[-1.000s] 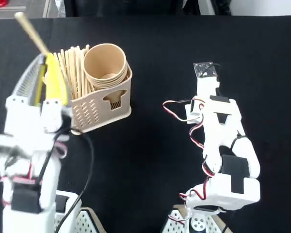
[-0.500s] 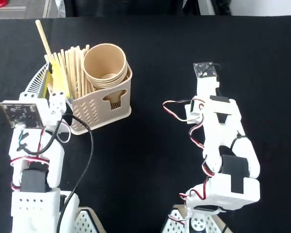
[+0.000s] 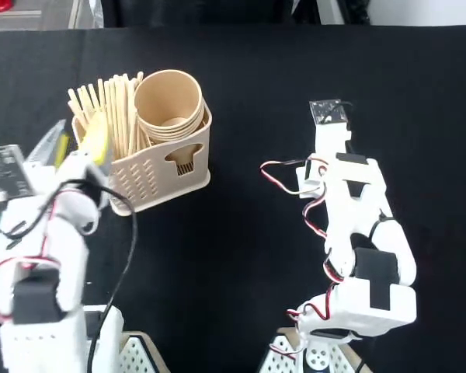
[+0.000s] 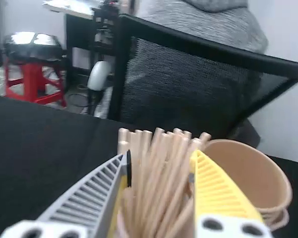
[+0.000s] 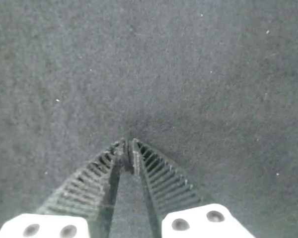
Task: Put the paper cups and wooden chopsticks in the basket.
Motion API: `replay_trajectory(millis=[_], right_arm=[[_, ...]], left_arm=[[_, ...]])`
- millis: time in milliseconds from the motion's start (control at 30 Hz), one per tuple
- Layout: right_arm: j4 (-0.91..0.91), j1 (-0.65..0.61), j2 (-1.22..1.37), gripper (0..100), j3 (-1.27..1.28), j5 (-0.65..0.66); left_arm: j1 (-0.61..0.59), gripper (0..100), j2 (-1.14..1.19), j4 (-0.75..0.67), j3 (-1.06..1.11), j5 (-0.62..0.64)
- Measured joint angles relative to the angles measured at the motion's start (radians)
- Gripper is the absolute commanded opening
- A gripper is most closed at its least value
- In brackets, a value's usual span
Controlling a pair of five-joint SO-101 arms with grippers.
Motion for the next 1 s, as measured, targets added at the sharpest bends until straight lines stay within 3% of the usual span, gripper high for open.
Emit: replay_trajectory(millis=[100, 267, 467, 600, 800, 1000], right_arm=[[0.000, 0.000, 0.000, 1.3, 0.000, 0.000], [0.000, 0.000, 0.000, 1.3, 0.000, 0.000], [0.000, 0.000, 0.000, 1.3, 0.000, 0.000], [0.000, 0.000, 0.000, 1.3, 0.000, 0.000], [0.000, 0.000, 0.000, 1.3, 0.000, 0.000], [0.000, 0.000, 0.000, 1.3, 0.000, 0.000]], left_arm=[[-0.124, 21, 0.002, 0.158, -0.118, -0.003], [-0.362, 21, 0.126, 0.385, -0.216, -0.147], [-0.552, 21, 0.463, 0.466, -0.215, -0.322], [-0.565, 22, 0.681, 0.436, -0.218, -0.374], [-0.466, 22, 0.953, 0.308, -0.218, -0.445], [-0.425, 21, 1.186, 0.121, -0.218, -0.451]])
